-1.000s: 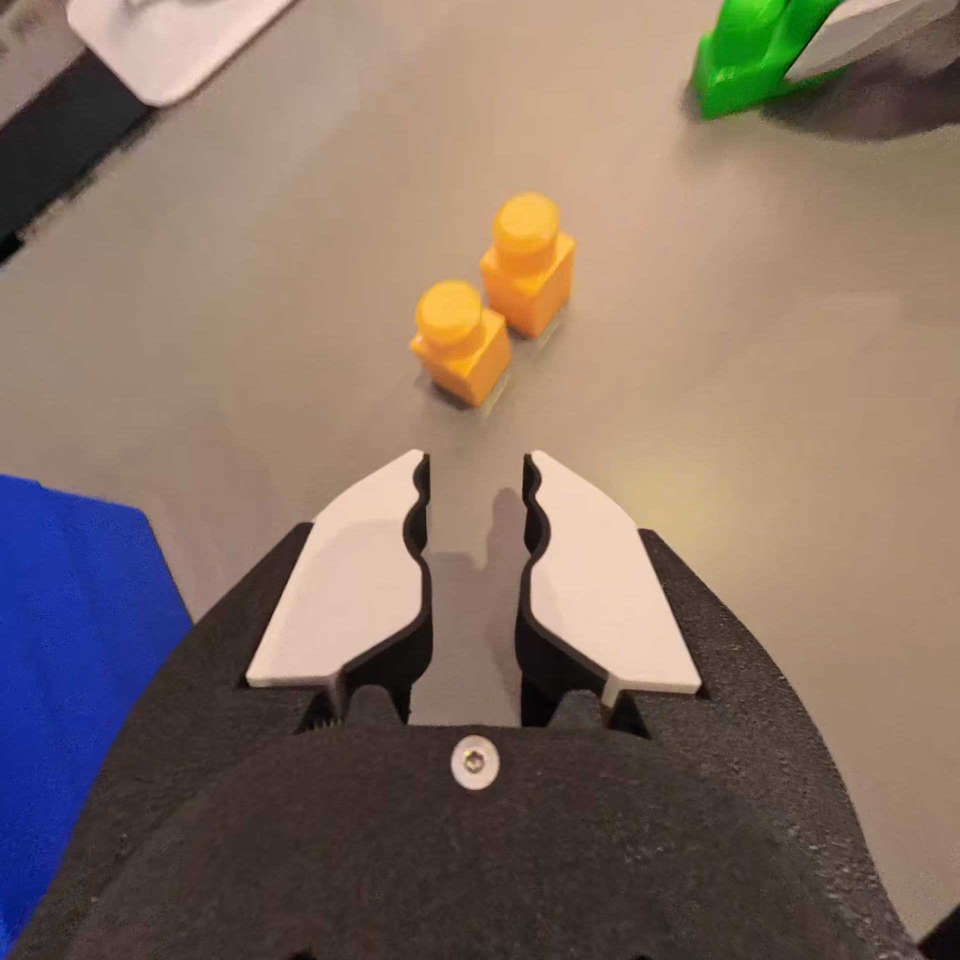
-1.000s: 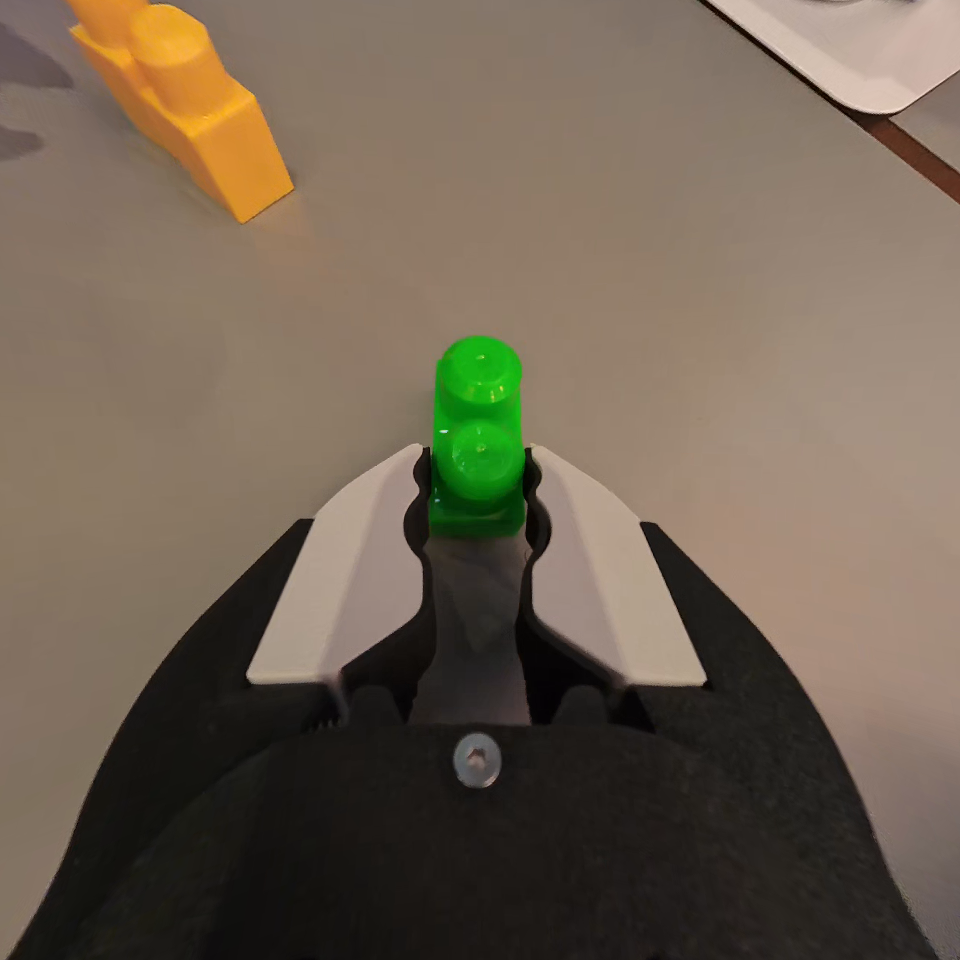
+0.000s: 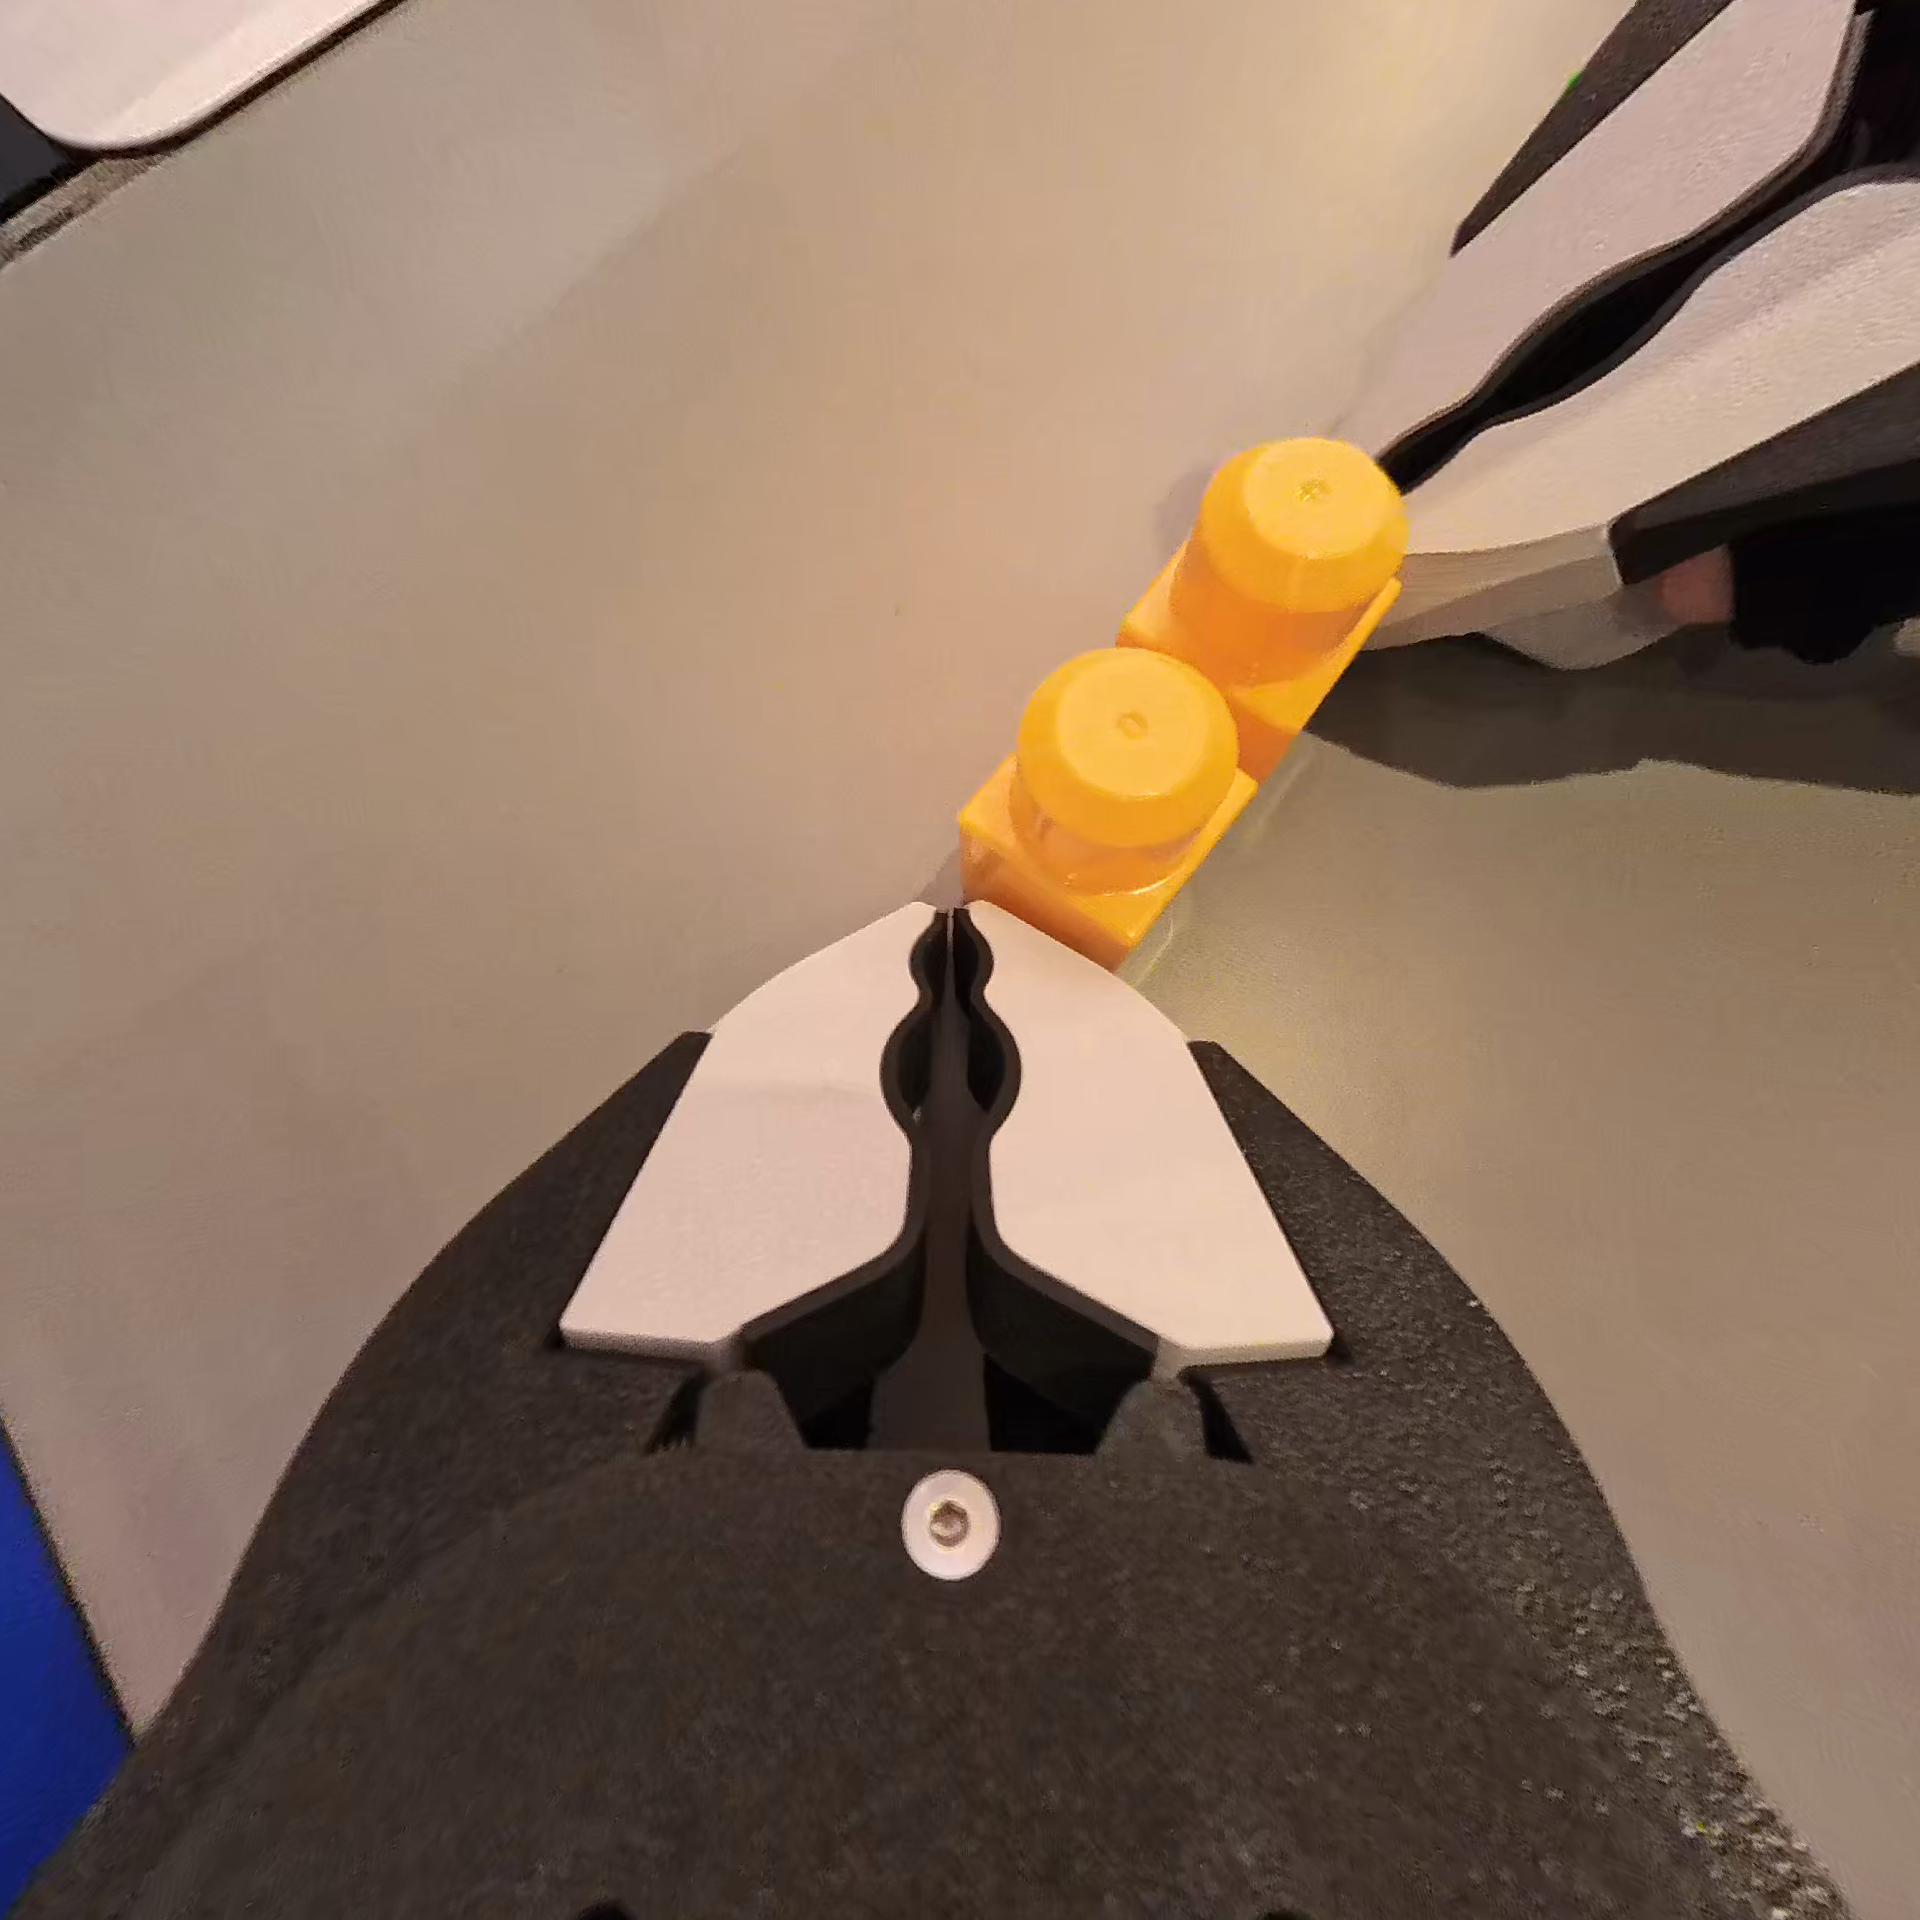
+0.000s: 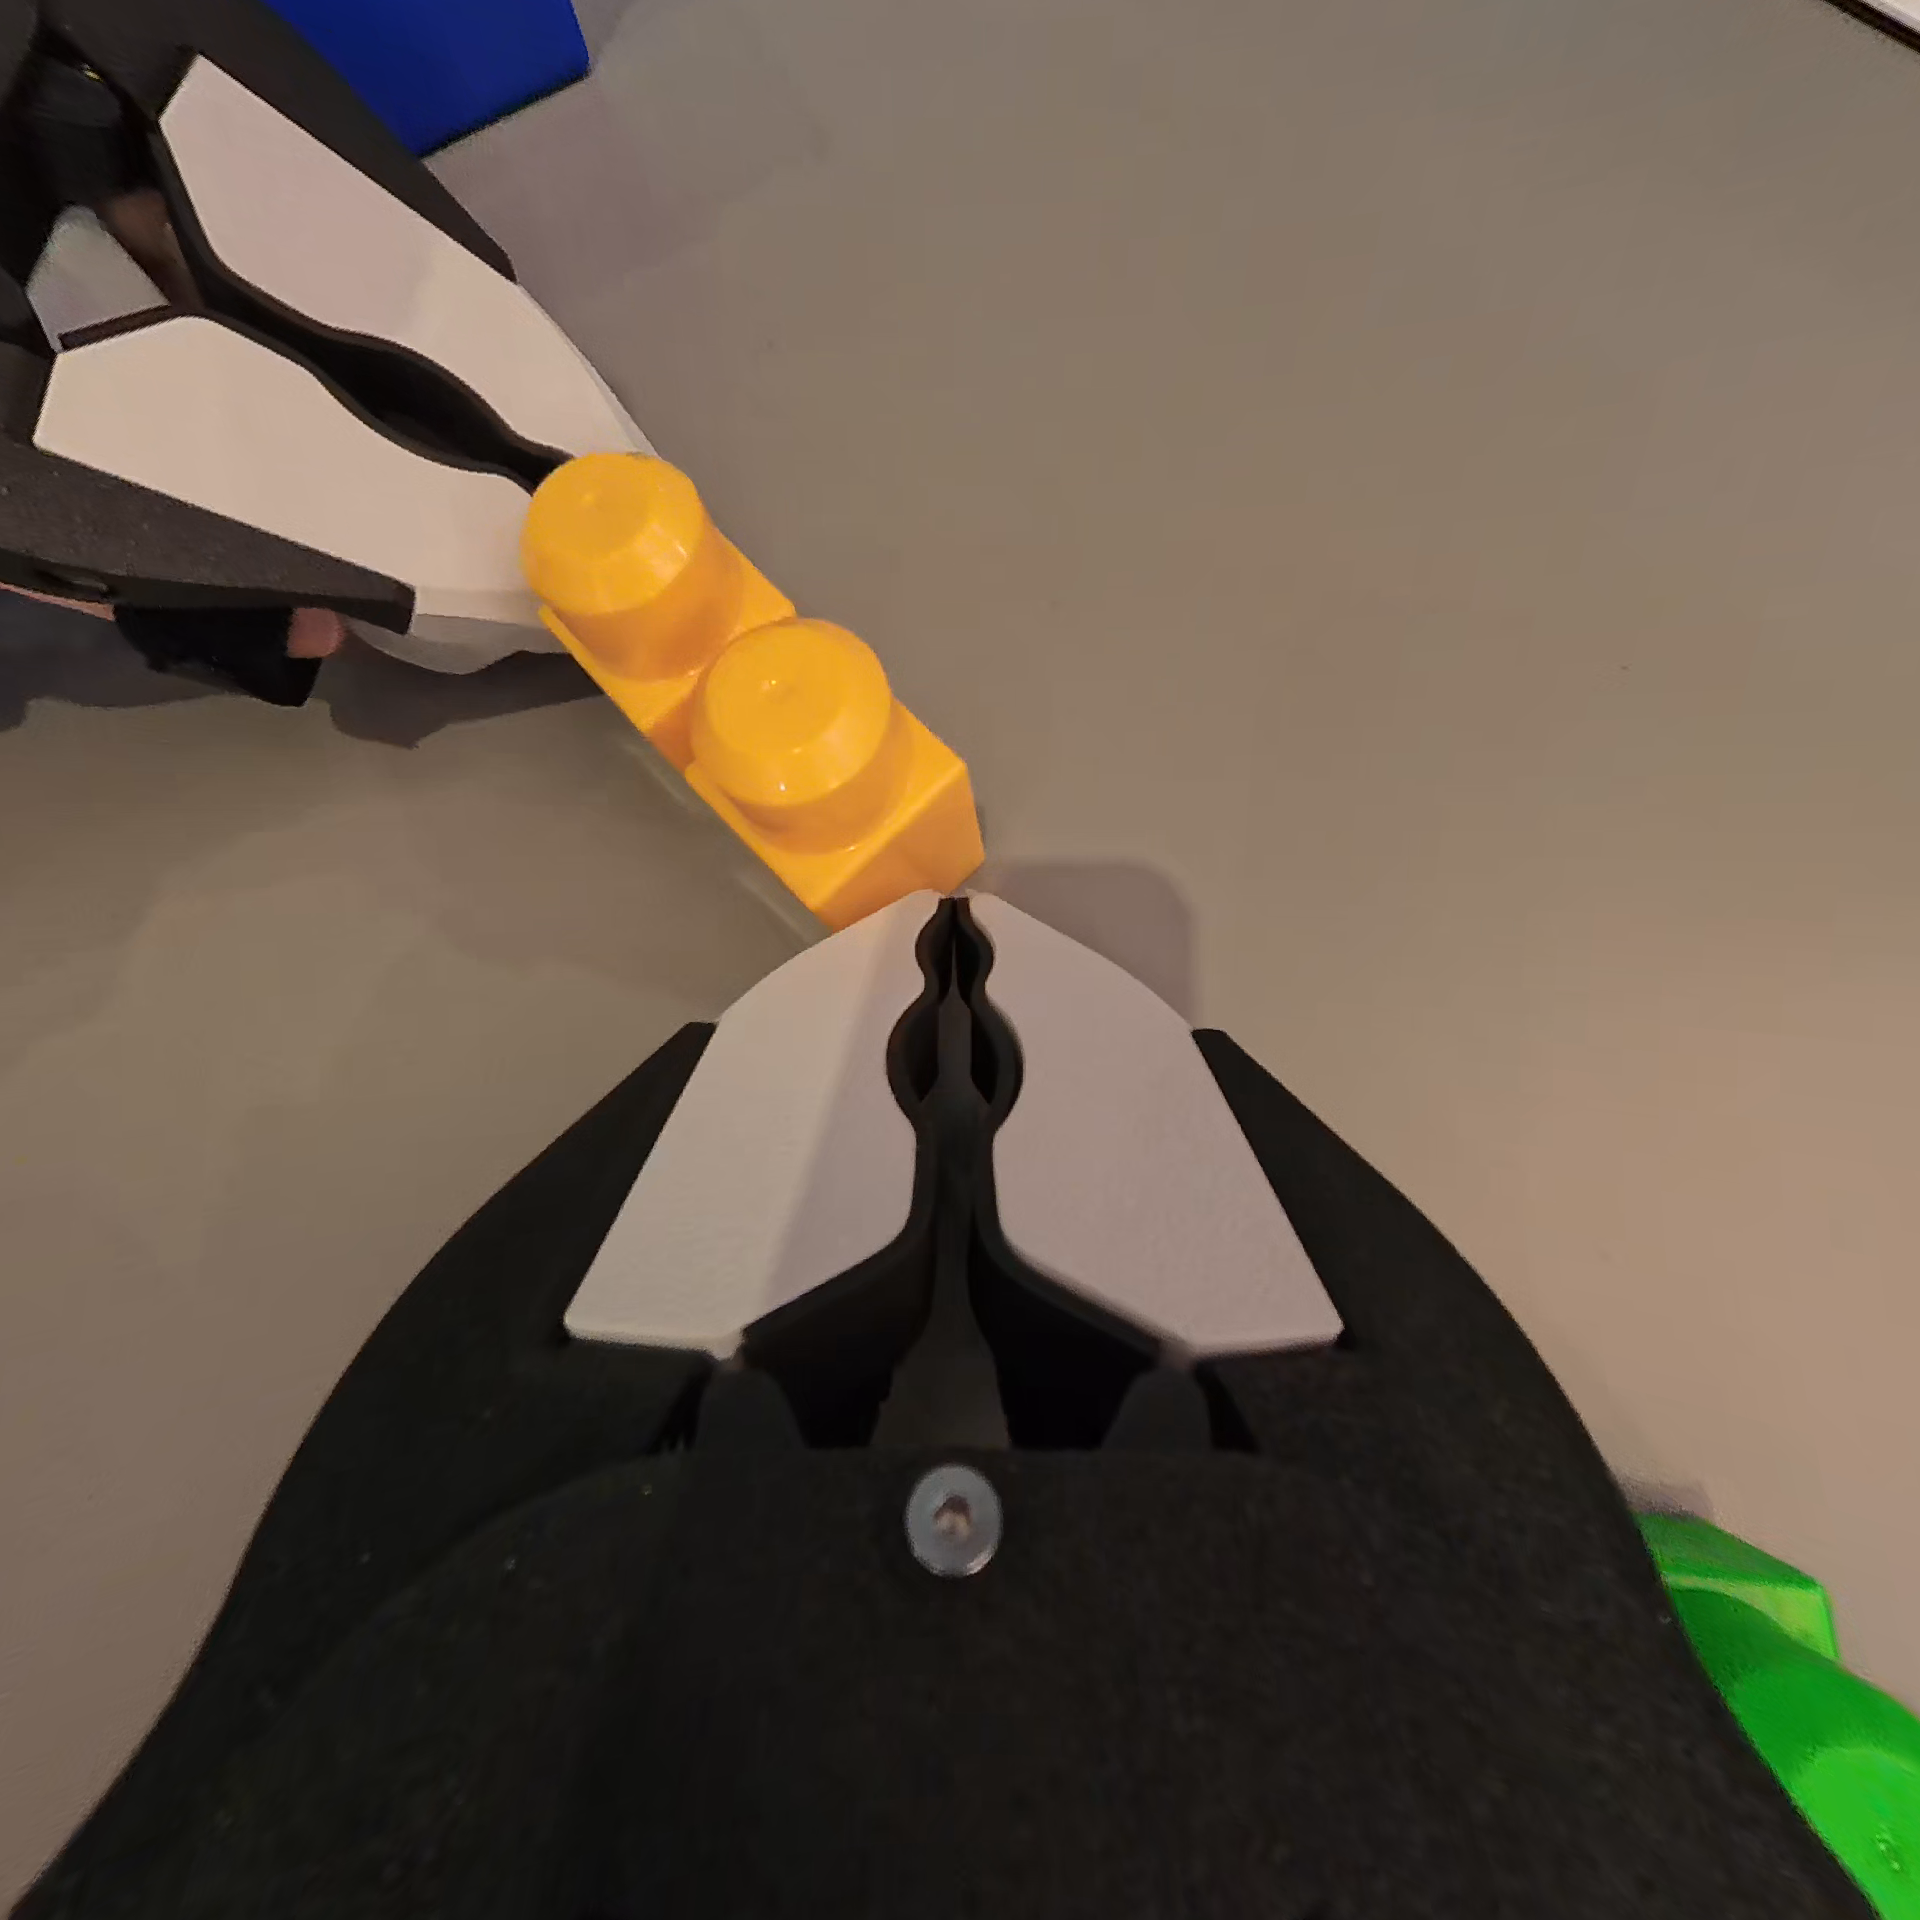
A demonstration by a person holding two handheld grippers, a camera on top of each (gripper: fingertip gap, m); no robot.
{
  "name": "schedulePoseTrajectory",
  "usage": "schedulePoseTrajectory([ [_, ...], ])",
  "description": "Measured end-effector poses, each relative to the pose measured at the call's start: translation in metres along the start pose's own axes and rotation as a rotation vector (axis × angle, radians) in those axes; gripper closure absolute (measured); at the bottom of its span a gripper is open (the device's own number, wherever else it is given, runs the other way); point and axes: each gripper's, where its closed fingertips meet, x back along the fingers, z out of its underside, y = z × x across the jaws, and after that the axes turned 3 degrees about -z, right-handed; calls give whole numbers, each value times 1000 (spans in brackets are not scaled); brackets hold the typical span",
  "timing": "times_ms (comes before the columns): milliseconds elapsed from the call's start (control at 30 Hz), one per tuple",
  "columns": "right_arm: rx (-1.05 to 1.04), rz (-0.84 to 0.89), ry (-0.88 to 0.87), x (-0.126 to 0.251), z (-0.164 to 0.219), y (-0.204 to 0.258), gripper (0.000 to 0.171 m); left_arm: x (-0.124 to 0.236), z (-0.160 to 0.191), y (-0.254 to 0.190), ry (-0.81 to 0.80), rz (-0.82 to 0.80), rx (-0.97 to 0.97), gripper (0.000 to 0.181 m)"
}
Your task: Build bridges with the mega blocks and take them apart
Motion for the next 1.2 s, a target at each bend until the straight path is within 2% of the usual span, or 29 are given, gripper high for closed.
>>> schedulePoseTrajectory([
  [433,32,3,12,-4,-2,5,171,-1,-3,1,-20,-35,8,180],
  [533,27,12,2,-1,-1,2,171,5,6,8,16,-84,57,158],
  [567,27,15,-5,3,-1,2,171,11,12,6,16,-84,106,144],
  [600,31,13,-16,7,-1,2,171,18,15,0,-9,-77,184,126],
  [633,38,14,-26,12,-1,1,171,25,12,-10,-60,-53,242,117],
  [733,45,15,-73,28,-4,-2,171,42,-4,-29,-216,-88,345,101],
  [800,49,19,-118,41,-9,-5,171,38,-6,-31,-205,-212,381,84],
  [933,63,36,-213,70,-13,-10,171,24,-12,-34,-145,-414,411,77],
  [1100,73,16,-310,103,-6,-11,171,1,-16,-32,-33,-551,437,77],
  [1200,68,1,-335,115,0,-13,171,-7,-17,-33,-3,-566,480,80],
])
